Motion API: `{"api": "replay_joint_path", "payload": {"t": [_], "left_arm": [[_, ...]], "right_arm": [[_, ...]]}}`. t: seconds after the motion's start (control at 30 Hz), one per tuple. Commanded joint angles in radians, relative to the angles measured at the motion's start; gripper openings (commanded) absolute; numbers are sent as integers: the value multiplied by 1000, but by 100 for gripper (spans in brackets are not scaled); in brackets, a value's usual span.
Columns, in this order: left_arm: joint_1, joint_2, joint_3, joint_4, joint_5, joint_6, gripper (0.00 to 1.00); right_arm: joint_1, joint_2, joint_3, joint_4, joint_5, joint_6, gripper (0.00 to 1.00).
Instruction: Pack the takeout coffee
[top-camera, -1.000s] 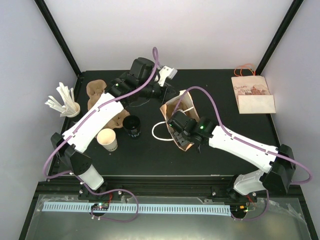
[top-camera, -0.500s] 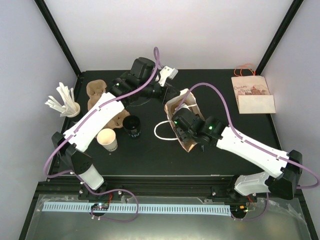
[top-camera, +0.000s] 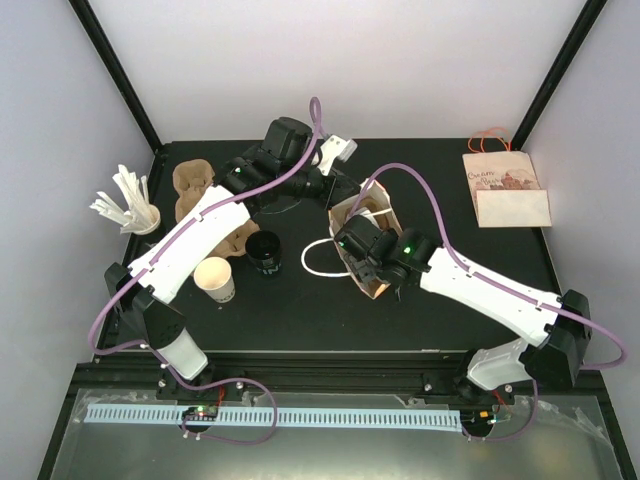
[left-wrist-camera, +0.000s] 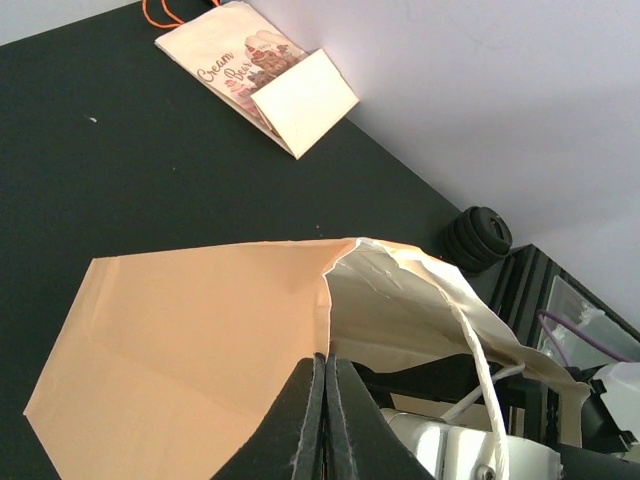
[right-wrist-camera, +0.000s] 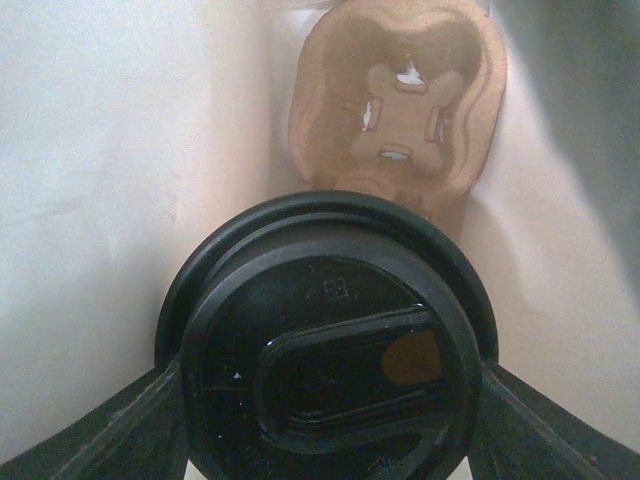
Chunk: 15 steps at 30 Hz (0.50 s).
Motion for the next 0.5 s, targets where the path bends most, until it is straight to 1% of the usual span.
{"api": "replay_joint_path", "payload": {"t": [0.0,0.13,0.47], "left_arm": [[-8,-17,1,8,40,6,3],[-9,-17,-1,10,40,8,3],[-8,-17,-17,18,63,6,2]], "right_arm": [[5,10,32,-2,44,-19,43],[5,26,53,-19,96,-49,43],[5,37,20,-10,170,-69,41]]}}
